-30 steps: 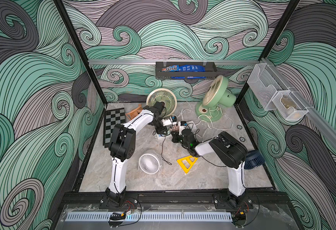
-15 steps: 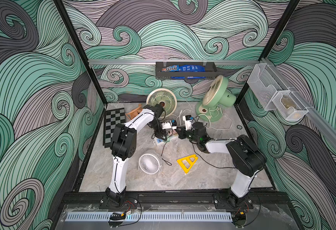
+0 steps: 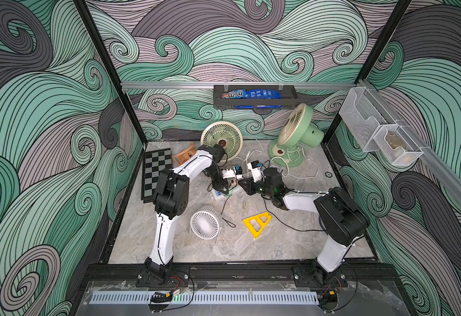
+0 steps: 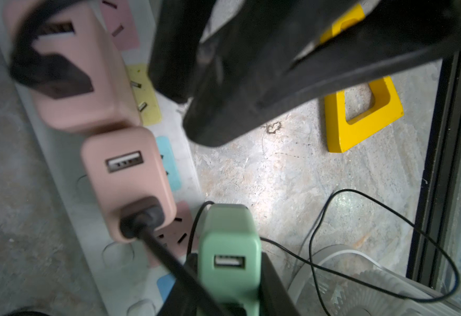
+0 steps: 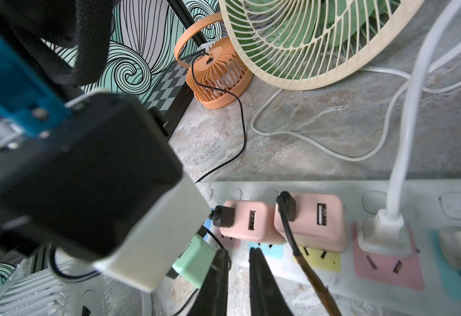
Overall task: Unplug the desk fan from the power strip
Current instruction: Place the plug at the center of the board, then move the plug to the center of the board.
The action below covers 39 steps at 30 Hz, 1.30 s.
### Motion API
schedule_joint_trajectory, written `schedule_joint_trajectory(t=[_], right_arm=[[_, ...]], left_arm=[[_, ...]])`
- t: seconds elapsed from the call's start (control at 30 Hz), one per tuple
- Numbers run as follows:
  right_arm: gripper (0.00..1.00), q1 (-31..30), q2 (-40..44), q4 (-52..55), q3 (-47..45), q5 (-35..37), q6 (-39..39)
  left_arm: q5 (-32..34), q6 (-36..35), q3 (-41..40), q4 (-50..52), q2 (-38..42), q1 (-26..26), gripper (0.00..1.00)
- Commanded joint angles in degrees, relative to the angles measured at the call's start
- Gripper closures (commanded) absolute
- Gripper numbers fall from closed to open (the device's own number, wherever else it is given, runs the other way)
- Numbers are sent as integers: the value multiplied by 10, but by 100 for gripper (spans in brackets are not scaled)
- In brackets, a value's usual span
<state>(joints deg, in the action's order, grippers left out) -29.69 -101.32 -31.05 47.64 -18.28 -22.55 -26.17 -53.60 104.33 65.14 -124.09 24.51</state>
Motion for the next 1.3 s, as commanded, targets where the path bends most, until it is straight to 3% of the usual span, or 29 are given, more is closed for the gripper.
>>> schedule_joint_trajectory(t=[0.0,0.33,0.63,0.83,1.07,1.17,1.27], right_arm=[[78,1,19,21,14,-17,30],[68,2,42,75,23,-46,64],[45,-13,40,89,11,-91,81],[30,-32,24,85,10,-106,105],[26,-39,39,134,2,-79,144],[25,-47,53,202,12,-61,174],[23,-69,63,276,26,-11,180]], left_arm=[[4,5,6,3,12,0,63],[-1,20,10,5,41,-8,39],[-64,38,42,50,65,-55,23],[-83,32,45,79,63,-75,20],[-83,58,44,68,73,-94,16],[-68,69,44,57,78,-95,14],[-51,76,43,47,82,-95,6]])
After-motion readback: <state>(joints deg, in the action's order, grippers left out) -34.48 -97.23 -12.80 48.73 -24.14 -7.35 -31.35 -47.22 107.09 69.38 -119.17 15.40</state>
